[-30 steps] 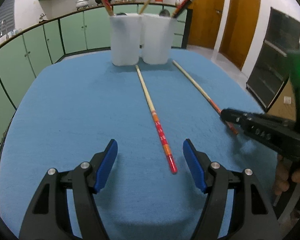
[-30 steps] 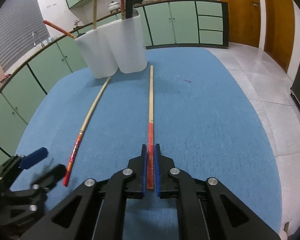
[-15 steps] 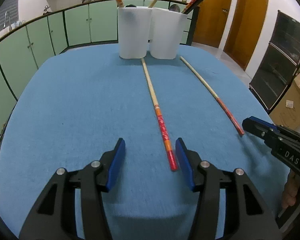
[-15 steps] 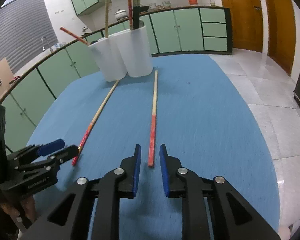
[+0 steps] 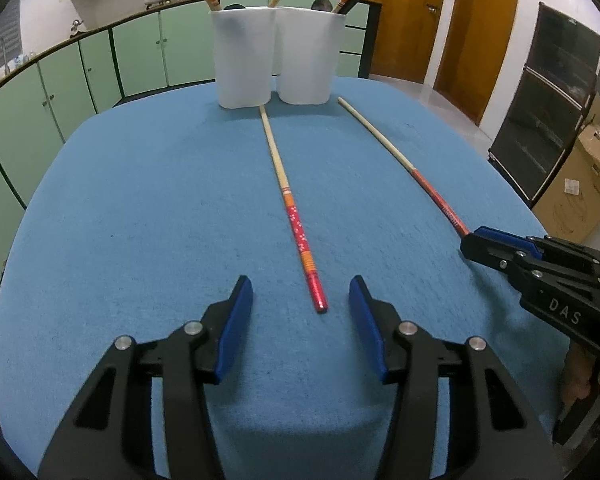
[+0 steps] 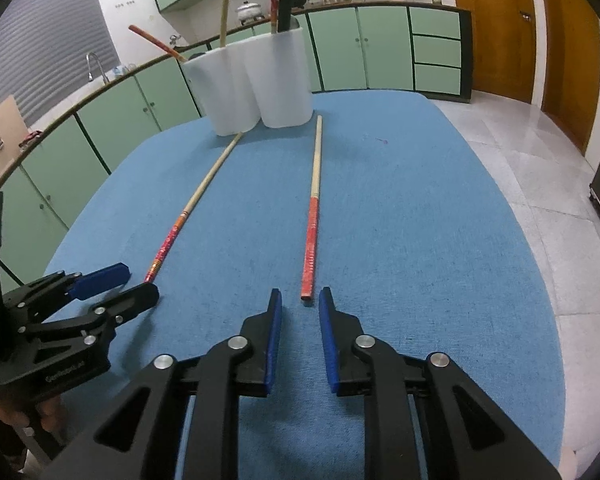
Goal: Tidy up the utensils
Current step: 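Close the left tool on the other red-patterned chopstick while the right tool regrips its chopstick, then lift both red-patterned chopsticks with both tools and lower them into the white holder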
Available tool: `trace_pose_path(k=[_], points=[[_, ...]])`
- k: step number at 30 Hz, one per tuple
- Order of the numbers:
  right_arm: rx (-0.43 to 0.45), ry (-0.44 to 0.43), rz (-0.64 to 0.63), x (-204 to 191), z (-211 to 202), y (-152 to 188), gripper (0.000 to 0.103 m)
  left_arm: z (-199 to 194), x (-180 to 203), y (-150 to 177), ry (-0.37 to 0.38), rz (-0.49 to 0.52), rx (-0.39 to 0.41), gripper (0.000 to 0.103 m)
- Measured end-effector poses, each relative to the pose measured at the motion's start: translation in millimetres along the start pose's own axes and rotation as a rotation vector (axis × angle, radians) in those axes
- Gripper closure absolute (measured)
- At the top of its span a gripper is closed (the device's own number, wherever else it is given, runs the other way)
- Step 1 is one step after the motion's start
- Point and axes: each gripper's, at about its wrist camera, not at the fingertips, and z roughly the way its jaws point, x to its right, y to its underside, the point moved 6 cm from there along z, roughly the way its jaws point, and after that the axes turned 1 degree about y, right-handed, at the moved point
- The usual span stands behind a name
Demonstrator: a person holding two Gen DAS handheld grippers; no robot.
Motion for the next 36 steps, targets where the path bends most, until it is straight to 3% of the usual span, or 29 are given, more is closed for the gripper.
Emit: trace_pose_path(k=[9,22,26,29,36], points=[[-0.003,0.023,-0.013,-4,2,-1,0.085,-1,-3,0,0.019,-0.024,0.002,0.063],[-0.017,0.033,-0.01,-3,7,-3,0.086,2,9,0,0.032,0.022,-0.003,0.094],[-0.024,0.068,-0.031,-6,9,-5,0.087,2,10,1,0.015,0.028,-0.005,0.095],[-0.025,0.085,-0.039,-6,9,-5,0.097,1,10,0,0.011,0.026,-0.005,0.096],[-0.018,0.079,-0.053,-6,0,-7,0.097,-6,10,-5,0.008,0.018,-0.014,0.098]])
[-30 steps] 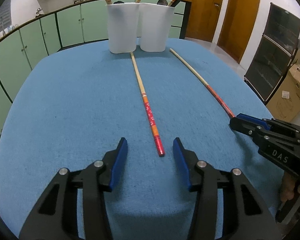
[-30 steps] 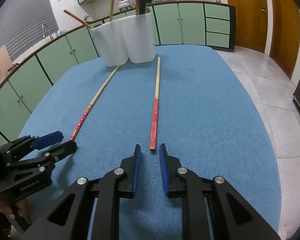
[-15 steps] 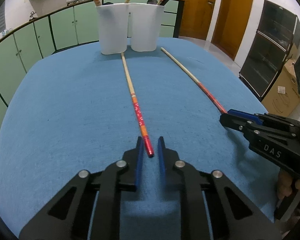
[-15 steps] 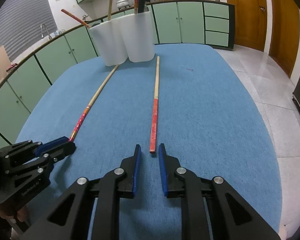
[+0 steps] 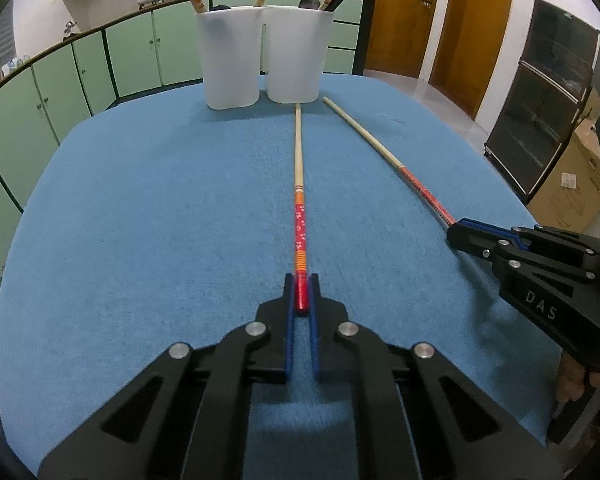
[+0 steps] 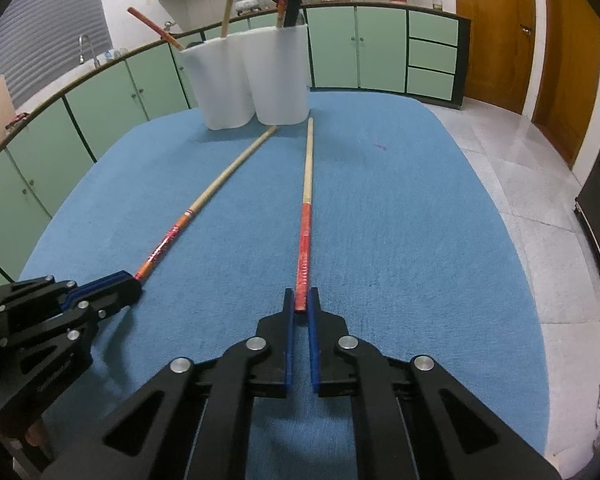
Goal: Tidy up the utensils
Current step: 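Lift both red-patterned chopsticks with both tools and lower them into the white holder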
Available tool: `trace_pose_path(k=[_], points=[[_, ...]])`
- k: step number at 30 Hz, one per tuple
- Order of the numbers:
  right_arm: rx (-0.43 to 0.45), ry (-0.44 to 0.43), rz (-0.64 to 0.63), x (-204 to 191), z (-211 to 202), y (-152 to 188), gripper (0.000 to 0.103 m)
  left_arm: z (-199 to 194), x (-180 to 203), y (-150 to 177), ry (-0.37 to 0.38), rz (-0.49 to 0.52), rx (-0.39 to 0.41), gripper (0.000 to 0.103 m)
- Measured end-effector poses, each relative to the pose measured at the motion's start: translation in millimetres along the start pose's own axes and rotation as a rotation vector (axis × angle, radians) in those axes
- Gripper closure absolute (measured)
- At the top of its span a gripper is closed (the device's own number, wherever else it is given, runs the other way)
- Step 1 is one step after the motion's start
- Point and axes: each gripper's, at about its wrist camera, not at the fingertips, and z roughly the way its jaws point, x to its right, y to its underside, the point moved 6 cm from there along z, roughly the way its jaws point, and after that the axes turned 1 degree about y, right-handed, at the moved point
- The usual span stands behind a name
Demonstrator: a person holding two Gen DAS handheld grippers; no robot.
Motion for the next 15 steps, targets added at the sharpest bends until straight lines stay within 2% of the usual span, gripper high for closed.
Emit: trace_pose_path(k=[9,15], points=[[0.094,-0.011,-0.015,5,-47,-32,0.097,-40,0,-31,-0.009,0.025,0.078,0.098],[0.186,-0.024,-0.006,8,-82,-56,0.097,-75,2,-56,-0.006,0.023,0.173,0.098]])
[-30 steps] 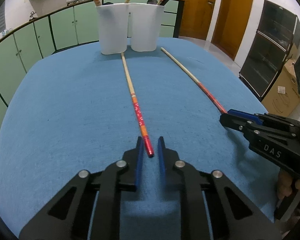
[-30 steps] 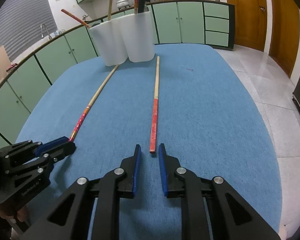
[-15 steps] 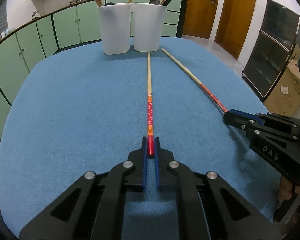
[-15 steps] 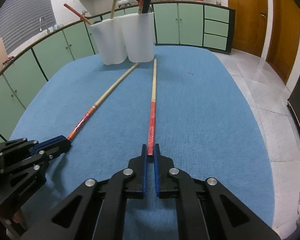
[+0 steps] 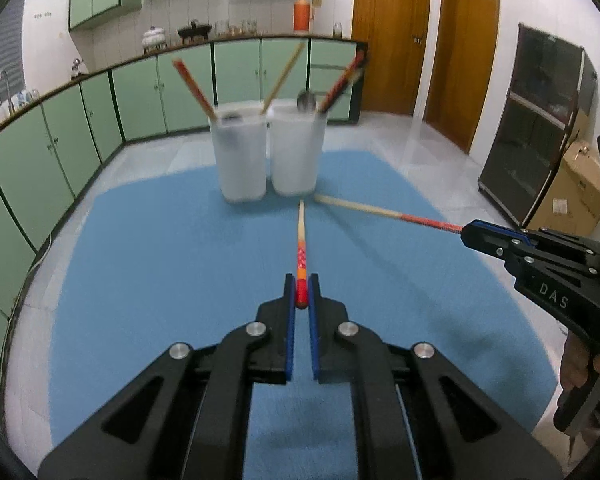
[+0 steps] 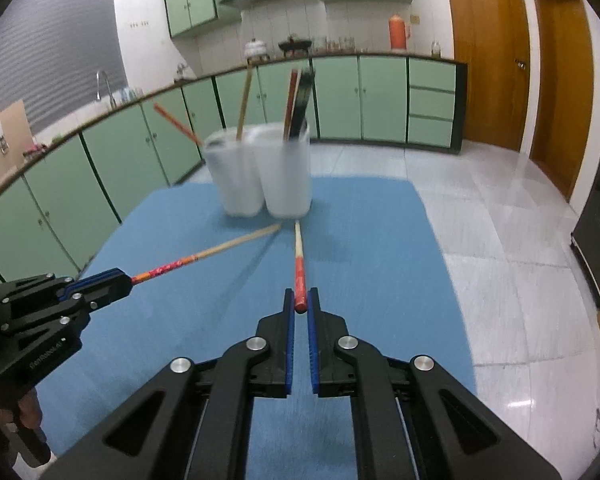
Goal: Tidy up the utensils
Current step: 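Lift both red-patterned chopsticks with both tools and lower them into the white holder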
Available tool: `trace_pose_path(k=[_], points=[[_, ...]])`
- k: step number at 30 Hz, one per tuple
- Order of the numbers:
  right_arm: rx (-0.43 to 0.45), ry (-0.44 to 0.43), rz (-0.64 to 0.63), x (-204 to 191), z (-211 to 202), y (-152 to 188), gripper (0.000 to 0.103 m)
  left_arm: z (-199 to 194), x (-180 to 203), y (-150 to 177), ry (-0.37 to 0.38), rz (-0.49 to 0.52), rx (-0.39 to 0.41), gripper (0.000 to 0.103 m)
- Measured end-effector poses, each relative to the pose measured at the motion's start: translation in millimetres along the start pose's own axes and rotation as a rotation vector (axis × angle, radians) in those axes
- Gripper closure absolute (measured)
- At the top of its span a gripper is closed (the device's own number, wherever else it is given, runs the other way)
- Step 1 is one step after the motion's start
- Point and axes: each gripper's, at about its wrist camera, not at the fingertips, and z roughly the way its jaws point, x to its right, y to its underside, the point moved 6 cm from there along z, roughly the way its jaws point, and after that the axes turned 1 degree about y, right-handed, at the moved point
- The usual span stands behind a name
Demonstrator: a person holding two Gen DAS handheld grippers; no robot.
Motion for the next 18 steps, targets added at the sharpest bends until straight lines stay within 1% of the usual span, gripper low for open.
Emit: trace_pose_path(k=[4,10,15,18], points=[[0.057,-0.018,0.011,3,-18,-23,0.097,-19,-2,-22,0.001,-0.007,0.072,0.098],[0.108,-0.039,0.012,4,-26,-55,0.097,-35,0,-56,0.006,-0.007,0.156,0.098],[0.132,-0.081,0.023,2,-31,-80,0.097,-37,3,-78,0.011,0.008,0.195,0.098],[0.128,-0.083,0.007,1,-27,-92,0.097,-32,4,-87,0.016,0.009,0.203,0.098]])
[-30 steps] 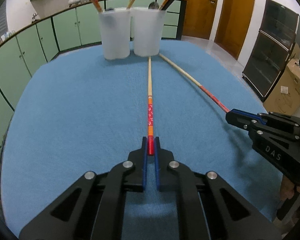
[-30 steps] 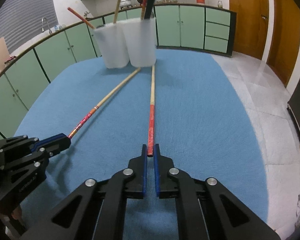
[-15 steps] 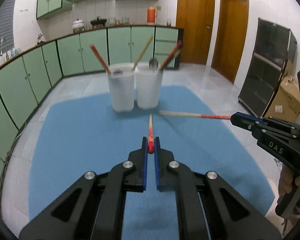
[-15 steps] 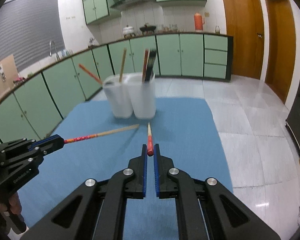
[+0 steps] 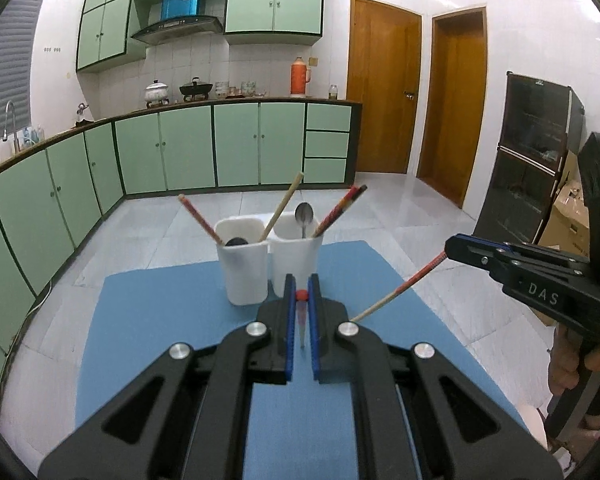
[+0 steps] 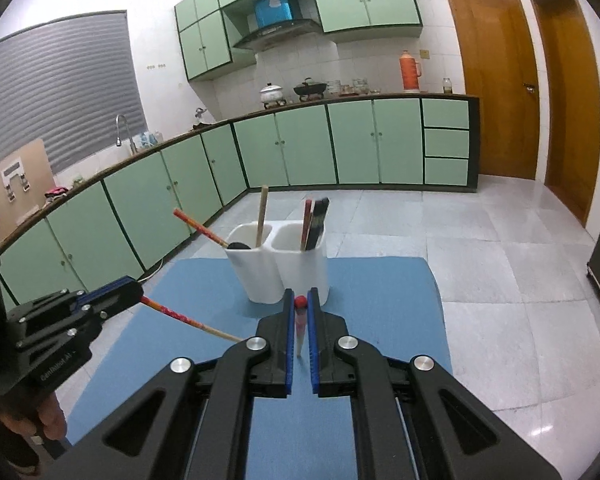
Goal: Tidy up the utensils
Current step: 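Lift both red-patterned chopsticks with both tools and lower them into the white holder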
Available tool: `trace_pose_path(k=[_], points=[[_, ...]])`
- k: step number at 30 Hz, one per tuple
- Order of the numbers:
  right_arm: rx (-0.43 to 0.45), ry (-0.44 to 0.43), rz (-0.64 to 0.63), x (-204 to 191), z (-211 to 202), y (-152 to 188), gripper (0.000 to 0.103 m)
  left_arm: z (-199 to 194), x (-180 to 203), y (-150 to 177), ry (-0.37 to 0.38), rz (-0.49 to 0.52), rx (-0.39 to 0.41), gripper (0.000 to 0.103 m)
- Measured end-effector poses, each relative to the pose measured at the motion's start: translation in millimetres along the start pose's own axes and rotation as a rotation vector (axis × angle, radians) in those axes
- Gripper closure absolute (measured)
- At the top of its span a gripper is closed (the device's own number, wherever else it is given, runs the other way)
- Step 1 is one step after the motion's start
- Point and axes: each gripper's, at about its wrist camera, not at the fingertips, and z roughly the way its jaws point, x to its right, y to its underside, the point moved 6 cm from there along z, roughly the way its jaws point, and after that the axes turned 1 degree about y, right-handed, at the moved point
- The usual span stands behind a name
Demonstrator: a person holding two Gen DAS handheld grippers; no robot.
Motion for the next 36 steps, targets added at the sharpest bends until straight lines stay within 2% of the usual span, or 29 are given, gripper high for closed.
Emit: trace_pose_path(k=[17,23,31,36], points=[[0.055,-0.048,-0.075,-14,-6,-47,0.097,-4,-16,-38,-0.025,-0.003,0.081,0.098],[0.103,-0.07,-0.09,-17,-20,-72,0.097,-20,-23,-64,-0.042,0.0,0.148,0.098],[0.193,-0.093,-0.103,-20,-41,-113,0.097,-50,-26,-112,-0.067,0.009,0.288,0.098],[0.234,-0.076,-0.115,-22,-38,-139,0.097,-46,-27,-132,-0.082,0.016,0.325,0.098]])
